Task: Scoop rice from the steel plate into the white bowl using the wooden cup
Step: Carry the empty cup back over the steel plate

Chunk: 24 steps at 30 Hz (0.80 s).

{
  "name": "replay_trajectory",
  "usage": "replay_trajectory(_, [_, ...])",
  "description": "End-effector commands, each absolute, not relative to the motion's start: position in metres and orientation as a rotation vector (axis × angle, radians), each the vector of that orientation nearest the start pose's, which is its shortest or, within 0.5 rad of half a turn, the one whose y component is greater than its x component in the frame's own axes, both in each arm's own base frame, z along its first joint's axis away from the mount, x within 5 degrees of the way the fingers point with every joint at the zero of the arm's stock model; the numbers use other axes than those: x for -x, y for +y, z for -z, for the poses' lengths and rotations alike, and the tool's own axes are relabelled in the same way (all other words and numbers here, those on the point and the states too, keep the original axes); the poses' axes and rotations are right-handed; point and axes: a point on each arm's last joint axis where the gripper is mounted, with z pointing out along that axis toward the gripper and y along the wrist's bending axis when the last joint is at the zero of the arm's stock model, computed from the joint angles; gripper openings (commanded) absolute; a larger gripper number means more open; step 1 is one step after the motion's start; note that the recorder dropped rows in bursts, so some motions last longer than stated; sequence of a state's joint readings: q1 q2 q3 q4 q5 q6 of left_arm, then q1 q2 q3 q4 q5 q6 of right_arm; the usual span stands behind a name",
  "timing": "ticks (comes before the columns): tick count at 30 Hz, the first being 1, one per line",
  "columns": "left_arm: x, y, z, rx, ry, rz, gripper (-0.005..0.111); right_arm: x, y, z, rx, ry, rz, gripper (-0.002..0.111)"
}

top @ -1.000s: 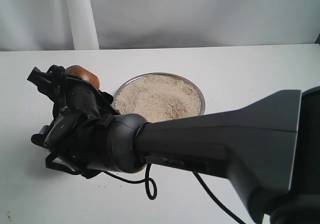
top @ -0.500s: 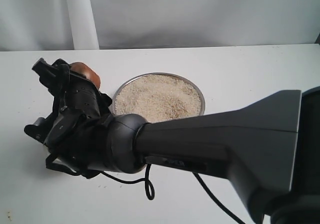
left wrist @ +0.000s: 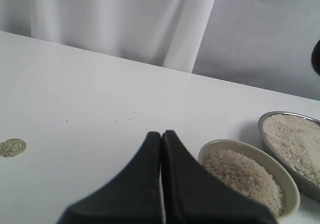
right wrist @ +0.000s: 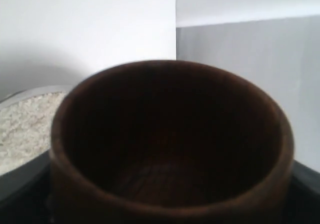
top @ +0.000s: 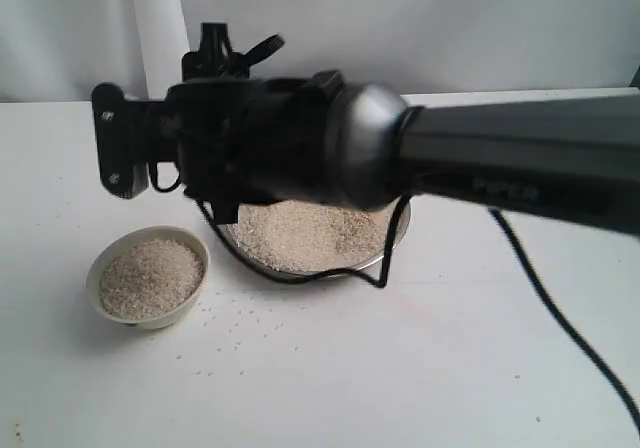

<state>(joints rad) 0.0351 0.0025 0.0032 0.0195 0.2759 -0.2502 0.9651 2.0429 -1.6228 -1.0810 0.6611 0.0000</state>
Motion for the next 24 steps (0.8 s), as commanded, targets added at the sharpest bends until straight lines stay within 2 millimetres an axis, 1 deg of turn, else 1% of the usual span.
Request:
replay_trajectory(1, [-0.055,0.002,-0.189,0.237,1.737,0.147,0.0,-0.32,0.329,-0.268,1.584,1.603,0.562,0.0])
replay_trajectory(3, [-0.055,0.002,-0.189,0.237,1.737,0.147,0.0,-0.329,0.315,-0.268,1.585,1.669,0.528,0.0])
replay_trajectory(7, [-0.055,0.002,-0.189,0.237,1.737,0.147,0.0,-0.348,0.287,-0.261,1.575,1.813,0.477,0.0])
replay_trajectory(11, [-0.055,0.002,-0.189,0.237,1.737,0.147,0.0,-0.363,0.262,-0.256,1.574,1.914,0.442,0.0])
replay_trajectory(18, [-0.055,0.002,-0.189,0.237,1.737,0.147,0.0,-0.379,0.219,-0.248,1.644,2.063,0.435,0.0])
replay_trajectory(21, [-0.055,0.002,-0.189,0.237,1.737,0.147,0.0,-0.385,0.207,-0.248,1.634,2.092,0.449,0.0])
replay_trajectory(24, [-0.055,0.002,-0.189,0.237,1.737,0.147,0.0,-0.386,0.206,-0.247,1.67,2.072,0.465,0.0])
